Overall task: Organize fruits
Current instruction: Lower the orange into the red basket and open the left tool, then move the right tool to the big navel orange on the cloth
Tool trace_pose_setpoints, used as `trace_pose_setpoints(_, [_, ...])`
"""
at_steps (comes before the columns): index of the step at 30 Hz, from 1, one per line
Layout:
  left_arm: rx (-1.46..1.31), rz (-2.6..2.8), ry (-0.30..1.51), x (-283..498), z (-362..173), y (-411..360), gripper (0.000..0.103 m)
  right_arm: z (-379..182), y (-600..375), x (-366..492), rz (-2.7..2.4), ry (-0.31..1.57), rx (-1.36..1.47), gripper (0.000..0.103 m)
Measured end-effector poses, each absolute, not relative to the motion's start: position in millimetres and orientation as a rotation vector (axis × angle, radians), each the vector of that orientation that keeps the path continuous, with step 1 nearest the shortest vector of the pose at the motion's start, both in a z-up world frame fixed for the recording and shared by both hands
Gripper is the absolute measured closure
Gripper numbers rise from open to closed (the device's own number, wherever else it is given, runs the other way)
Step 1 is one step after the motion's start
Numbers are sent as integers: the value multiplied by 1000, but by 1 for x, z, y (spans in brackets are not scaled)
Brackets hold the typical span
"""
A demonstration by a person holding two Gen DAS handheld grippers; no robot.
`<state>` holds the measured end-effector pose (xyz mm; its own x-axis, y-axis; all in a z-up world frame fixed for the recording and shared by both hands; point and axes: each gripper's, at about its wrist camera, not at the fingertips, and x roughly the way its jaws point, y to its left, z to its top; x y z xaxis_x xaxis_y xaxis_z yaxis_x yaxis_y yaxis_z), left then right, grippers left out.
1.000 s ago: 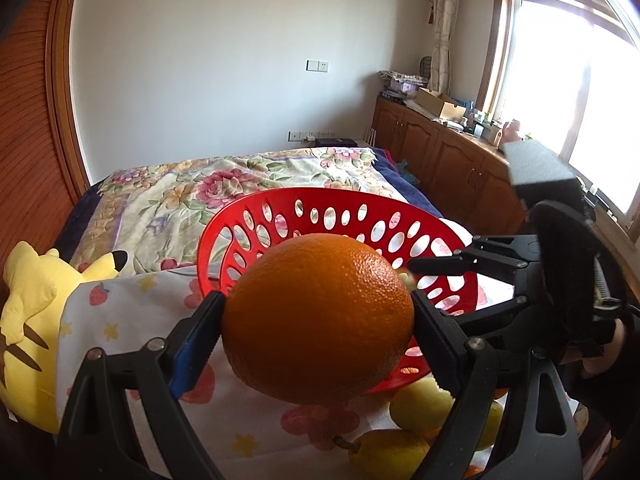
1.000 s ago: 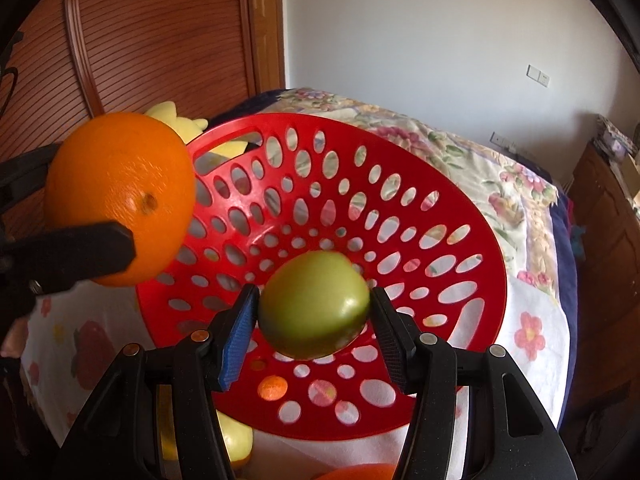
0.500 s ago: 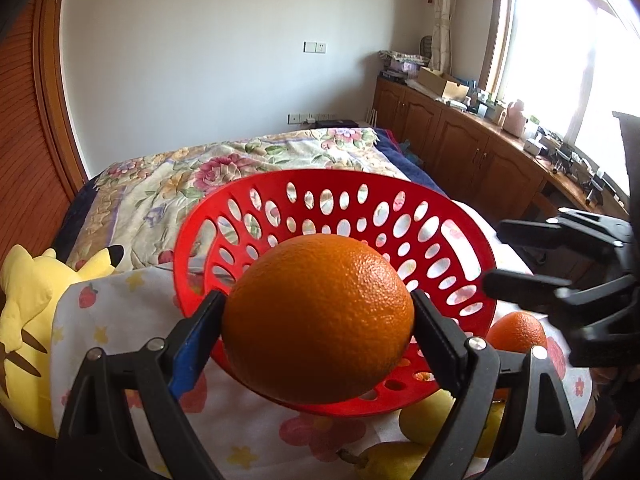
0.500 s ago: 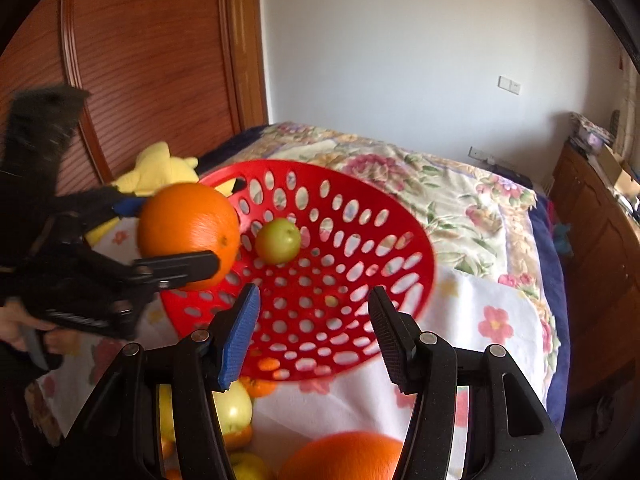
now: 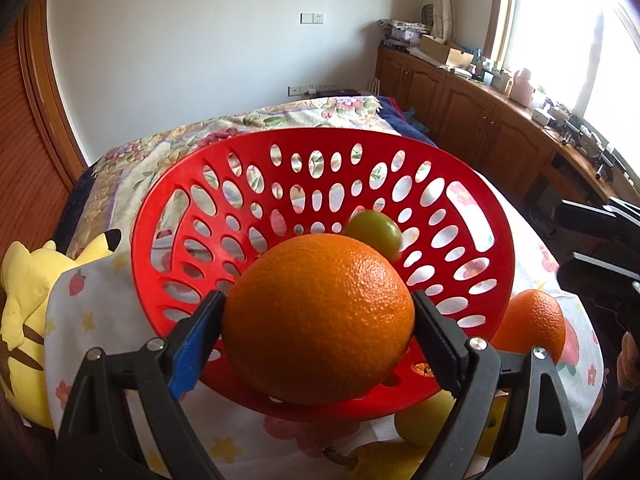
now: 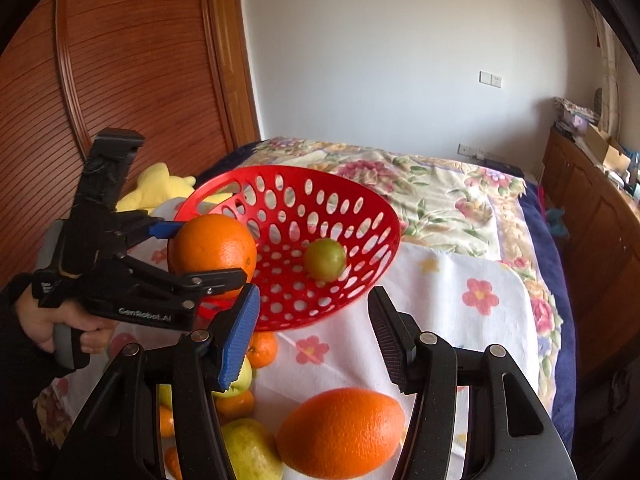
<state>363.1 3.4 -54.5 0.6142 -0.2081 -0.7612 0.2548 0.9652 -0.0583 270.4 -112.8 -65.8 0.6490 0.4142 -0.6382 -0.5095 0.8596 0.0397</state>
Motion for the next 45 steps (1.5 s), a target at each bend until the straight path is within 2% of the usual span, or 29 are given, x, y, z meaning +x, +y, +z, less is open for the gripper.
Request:
trace_pose_setpoints(10, [84, -233, 921, 372, -61, -6, 12, -69, -124, 263, 516, 680, -107, 41])
trace_pose_setpoints(17, [73, -219, 830, 370, -39, -3, 13, -75, -134, 259, 501, 690, -85, 39])
trace_pose_setpoints(29, [13, -253, 718, 295, -13, 7, 13, -91, -149, 233, 473, 677, -71, 36])
trace_pose_setpoints(37, [22, -238, 709, 246, -29, 13, 13, -116, -154, 221, 453, 711, -48, 34])
trace_pose_setpoints(45, [-4, -223, 738, 226, -62, 19, 13, -130, -151, 220, 421, 737, -63, 23])
